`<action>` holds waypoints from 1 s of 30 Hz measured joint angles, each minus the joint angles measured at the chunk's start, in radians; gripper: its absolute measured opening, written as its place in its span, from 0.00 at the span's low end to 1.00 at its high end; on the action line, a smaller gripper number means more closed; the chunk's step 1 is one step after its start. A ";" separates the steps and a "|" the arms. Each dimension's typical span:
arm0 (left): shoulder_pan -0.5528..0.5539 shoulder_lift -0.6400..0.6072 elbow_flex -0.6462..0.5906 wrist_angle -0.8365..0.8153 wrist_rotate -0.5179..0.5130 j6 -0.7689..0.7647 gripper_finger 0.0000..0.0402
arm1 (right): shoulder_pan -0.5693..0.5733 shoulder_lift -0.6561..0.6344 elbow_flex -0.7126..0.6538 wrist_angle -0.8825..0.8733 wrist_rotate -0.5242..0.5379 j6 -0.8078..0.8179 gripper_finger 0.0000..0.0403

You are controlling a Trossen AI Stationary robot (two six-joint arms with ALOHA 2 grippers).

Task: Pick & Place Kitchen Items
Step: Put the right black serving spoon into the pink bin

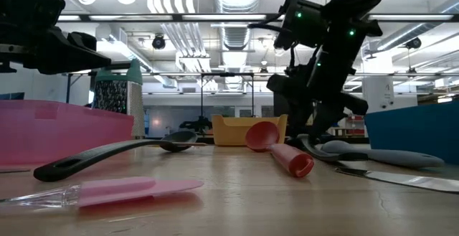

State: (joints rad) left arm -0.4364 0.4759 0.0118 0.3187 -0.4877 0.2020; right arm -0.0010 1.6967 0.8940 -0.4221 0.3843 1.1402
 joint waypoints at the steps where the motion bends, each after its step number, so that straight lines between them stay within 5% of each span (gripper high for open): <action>1: 0.000 0.000 0.000 0.000 0.000 0.000 0.06 | 0.000 0.004 0.000 0.000 0.001 0.006 0.47; 11: 0.000 0.000 0.000 -0.002 0.000 0.000 0.06 | -0.027 0.016 0.002 -0.015 0.011 0.008 0.41; 30: 0.000 0.000 0.000 -0.006 0.000 0.000 0.06 | -0.048 0.013 0.111 -0.176 -0.013 -0.039 0.46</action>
State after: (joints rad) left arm -0.4362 0.4757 0.0116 0.3130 -0.4877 0.2020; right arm -0.0494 1.7102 1.0052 -0.5985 0.3714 1.1008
